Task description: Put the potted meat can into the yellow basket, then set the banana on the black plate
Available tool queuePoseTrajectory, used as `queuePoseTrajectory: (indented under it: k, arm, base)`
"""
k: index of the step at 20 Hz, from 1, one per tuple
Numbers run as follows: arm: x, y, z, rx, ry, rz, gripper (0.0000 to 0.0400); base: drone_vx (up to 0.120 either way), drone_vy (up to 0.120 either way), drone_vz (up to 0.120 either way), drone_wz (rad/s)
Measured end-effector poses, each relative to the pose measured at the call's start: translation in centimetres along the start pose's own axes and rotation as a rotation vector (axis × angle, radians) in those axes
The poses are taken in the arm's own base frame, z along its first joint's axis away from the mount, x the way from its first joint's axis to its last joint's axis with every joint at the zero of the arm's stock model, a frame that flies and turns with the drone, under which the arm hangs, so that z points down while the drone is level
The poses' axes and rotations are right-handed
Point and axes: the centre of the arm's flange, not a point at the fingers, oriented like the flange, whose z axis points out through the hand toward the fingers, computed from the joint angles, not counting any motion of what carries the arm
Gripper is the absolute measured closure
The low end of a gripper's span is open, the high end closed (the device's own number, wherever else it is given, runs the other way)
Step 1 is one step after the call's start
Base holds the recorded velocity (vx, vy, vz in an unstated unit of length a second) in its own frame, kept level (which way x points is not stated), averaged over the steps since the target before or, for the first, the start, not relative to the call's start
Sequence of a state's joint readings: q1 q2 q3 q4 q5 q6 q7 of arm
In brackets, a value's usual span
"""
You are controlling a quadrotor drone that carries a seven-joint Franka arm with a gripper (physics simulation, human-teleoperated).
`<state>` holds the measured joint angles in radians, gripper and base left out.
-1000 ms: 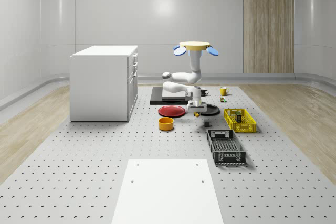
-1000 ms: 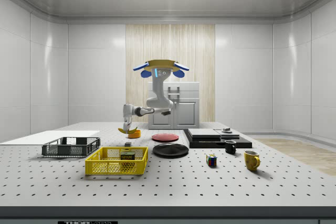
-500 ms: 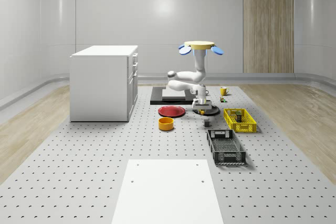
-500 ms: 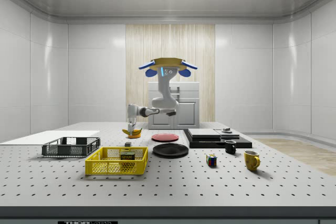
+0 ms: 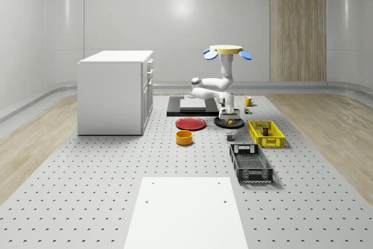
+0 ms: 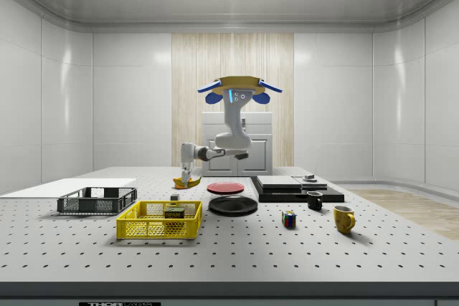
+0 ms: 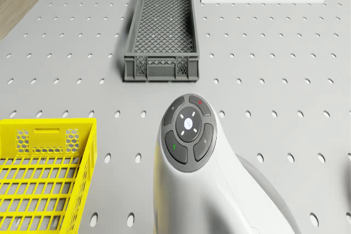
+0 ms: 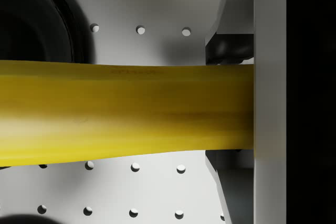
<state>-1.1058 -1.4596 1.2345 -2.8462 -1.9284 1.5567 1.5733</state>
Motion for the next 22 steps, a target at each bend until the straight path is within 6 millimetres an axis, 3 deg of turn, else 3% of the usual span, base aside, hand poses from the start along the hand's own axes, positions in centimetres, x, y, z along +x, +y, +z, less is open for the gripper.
queuePoseTrajectory:
  k: [5,11,15,22]
  arm:
    - [0.0,0.0,0.0,0.0,0.0,0.0,0.0207]
    - [0.0,0.0,0.0,0.0,0.0,0.0,0.0207]
    - [0.0,0.0,0.0,0.0,0.0,0.0,0.0207]
    - [0.0,0.0,0.0,0.0,0.0,0.0,0.0207]
  base:
    - [-0.12,0.12,0.0,0.0]
    - [-0.12,0.0,-0.007,0.0]
    - [-0.12,0.0,-0.11,0.0]
    - [-0.12,0.0,-0.04,0.0]
